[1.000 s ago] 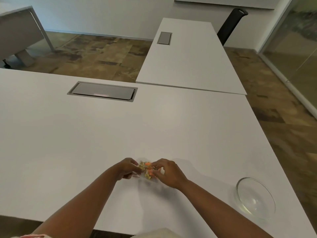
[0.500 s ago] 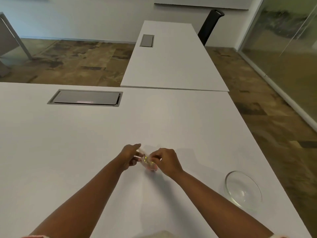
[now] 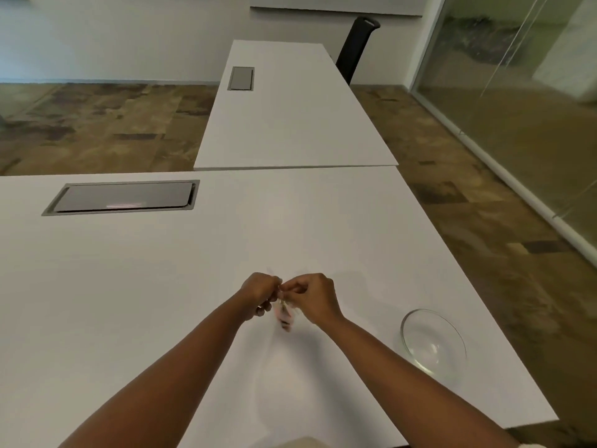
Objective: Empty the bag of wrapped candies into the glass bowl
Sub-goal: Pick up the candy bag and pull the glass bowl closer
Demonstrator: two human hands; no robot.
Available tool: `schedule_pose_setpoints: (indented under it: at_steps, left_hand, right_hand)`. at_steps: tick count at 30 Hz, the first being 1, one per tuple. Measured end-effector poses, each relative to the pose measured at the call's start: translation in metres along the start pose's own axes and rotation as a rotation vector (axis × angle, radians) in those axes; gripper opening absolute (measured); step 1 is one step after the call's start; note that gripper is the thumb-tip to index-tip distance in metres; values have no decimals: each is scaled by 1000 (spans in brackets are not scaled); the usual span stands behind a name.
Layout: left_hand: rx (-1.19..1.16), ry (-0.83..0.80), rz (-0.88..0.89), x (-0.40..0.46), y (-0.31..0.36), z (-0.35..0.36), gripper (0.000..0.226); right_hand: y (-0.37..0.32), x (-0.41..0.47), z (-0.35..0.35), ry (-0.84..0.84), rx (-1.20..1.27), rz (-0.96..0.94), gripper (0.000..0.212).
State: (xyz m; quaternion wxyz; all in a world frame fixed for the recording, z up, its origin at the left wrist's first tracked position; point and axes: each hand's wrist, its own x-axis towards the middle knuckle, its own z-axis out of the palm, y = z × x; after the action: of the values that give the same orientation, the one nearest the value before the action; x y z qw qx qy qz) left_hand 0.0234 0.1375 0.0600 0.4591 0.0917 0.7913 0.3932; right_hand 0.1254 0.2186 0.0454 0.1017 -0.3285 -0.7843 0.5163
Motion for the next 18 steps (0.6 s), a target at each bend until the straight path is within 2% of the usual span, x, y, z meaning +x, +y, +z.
schedule_pose_setpoints:
  at_steps: [3,6,7,9,11,14,18]
  left_hand:
    - [59,-4,9,2,5,2,31]
    - [108,-11,10,6,8,4,31]
    - [118,-13,13,7,9,4,30]
    - [135,-13,20,10,9,5,29]
    - [148,-16,25,13,10,6,28]
    - [167,-22,32,15,10,9,27]
    - [189,-29,27,16,10,11,26]
  right_hand:
    - [3,1,-18,47,-16,-22,15]
    - [17,5,-56,173,-298,7,15]
    - [24,6,-73,181,-405,45,22]
    - [41,6,-108,131,-570,164,41]
    - [59,6,-139,32,-686,331,47]
    - [83,-4,-170,-99,-683,550,48]
    - [105,-21,-184,-35,-628,616,43]
